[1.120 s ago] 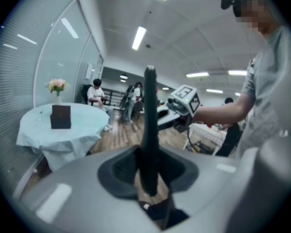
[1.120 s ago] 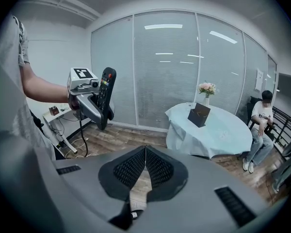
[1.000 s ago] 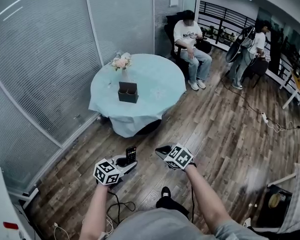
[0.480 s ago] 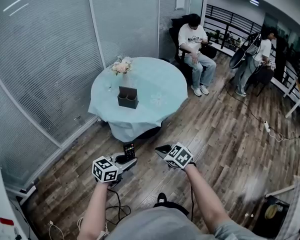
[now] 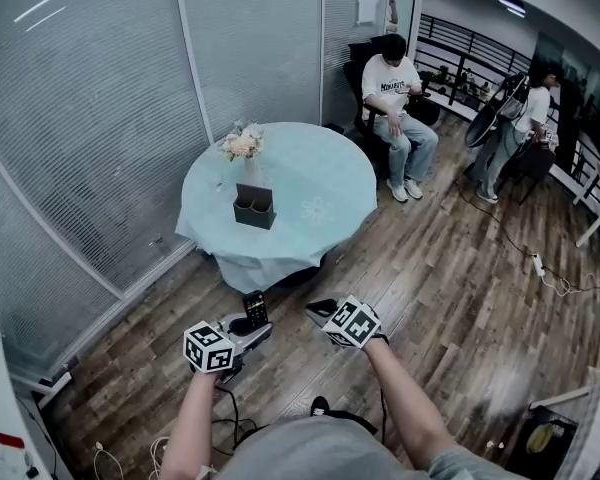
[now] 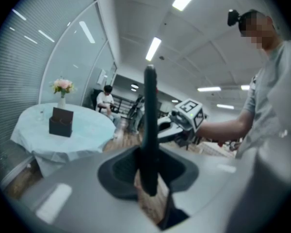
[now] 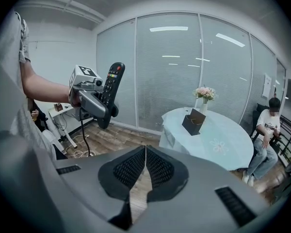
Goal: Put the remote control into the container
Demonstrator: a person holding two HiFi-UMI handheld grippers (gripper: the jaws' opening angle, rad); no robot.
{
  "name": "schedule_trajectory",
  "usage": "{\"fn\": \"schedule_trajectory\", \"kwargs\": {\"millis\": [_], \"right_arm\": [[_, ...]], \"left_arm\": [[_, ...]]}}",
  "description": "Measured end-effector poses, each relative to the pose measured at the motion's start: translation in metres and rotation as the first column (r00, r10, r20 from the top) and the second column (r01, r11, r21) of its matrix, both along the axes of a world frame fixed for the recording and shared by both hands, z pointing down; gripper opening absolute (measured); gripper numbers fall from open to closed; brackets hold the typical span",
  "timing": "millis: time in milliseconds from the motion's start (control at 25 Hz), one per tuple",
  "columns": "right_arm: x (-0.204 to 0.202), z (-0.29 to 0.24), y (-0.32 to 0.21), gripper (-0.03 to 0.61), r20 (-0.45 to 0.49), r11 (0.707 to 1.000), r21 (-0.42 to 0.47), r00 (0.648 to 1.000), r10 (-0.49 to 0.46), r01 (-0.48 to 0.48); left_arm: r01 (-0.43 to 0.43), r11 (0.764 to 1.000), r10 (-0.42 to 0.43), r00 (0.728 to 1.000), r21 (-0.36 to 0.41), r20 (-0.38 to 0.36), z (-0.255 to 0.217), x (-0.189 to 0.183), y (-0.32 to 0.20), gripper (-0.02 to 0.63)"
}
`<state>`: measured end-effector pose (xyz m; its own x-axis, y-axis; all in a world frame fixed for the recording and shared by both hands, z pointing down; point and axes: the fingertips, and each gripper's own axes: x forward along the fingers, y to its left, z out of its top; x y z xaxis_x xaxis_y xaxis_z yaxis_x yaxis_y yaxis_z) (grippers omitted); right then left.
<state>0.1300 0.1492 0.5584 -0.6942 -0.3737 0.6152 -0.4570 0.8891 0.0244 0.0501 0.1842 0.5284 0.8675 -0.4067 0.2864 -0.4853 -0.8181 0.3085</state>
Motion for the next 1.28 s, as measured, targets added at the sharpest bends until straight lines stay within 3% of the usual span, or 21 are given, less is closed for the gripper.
{"fn": "schedule_trajectory", "kwargs": {"millis": [760, 1280], "right_arm": [[0.015, 0.004, -0.048, 0.018, 0.005, 0.998, 0.008, 0.998, -0.069, 0.069], [-0.013, 0.016, -0.066, 0.018, -0.01, 0.997, -0.028, 0.997, -0.07, 0.07]], "left_arm": [[0.048, 0.999, -0.049, 0.998, 0.011, 0.044, 0.005, 0.025, -0.036, 0.091], [0.053, 0.999, -0.053, 0.998, -0.01, 0.032, 0.014, -0.008, -0.06, 0.091]]}}
